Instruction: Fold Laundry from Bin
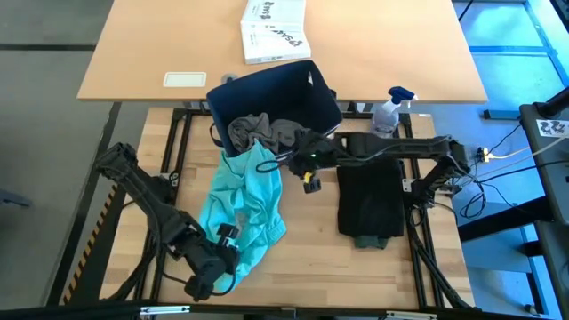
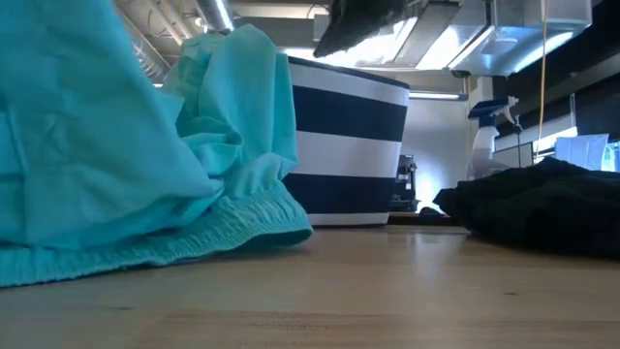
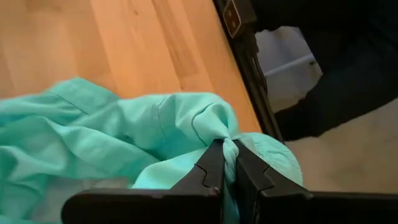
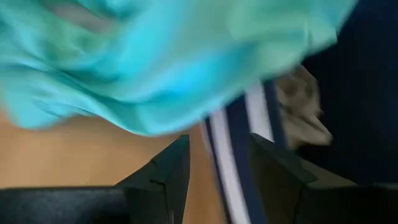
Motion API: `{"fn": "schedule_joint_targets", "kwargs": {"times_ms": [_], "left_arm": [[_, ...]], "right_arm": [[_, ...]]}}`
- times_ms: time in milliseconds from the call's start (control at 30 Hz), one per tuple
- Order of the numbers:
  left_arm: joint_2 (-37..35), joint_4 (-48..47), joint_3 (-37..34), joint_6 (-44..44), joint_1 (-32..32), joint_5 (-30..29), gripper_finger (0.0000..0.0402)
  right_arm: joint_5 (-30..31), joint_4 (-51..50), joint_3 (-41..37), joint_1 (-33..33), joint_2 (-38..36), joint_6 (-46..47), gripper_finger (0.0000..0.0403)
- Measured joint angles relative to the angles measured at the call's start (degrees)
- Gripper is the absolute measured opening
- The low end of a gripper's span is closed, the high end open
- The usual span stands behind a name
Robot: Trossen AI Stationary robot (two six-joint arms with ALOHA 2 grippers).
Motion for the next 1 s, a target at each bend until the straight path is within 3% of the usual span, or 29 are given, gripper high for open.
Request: {"fn": "schedule_joint_targets", "kwargs": {"times_ms": [133, 333, 500, 733, 1000], "left_arm": [[0.0, 1.4, -2.6, -1.3, 1.2, 1.2, 0.0004], [0.0, 6.2, -8.9, -4.2, 3.3, 8.4, 0.0004], [0.0, 6.6, -11.5, -6.8, 4.6, 10.3, 0.0005], [0.0, 6.9, -11.6, -7.2, 4.8, 10.2, 0.0005], [-0.1, 6.0, -11.6, -6.4, 5.2, 7.6, 0.0005]], "right_arm": [[6.4, 1.0, 0.0, -1.0, 2.9, -1.4, 0.0159], [6.1, 8.2, 0.0, -3.7, 6.1, -2.4, 0.0159], [6.2, 16.9, 0.0, -7.6, 8.9, -2.4, 0.0159], [8.6, 22.9, 0.0, -14.0, 12.7, -1.1, 0.0159], [7.0, 23.3, -0.1, -19.6, 13.9, 2.6, 0.0159]]}}
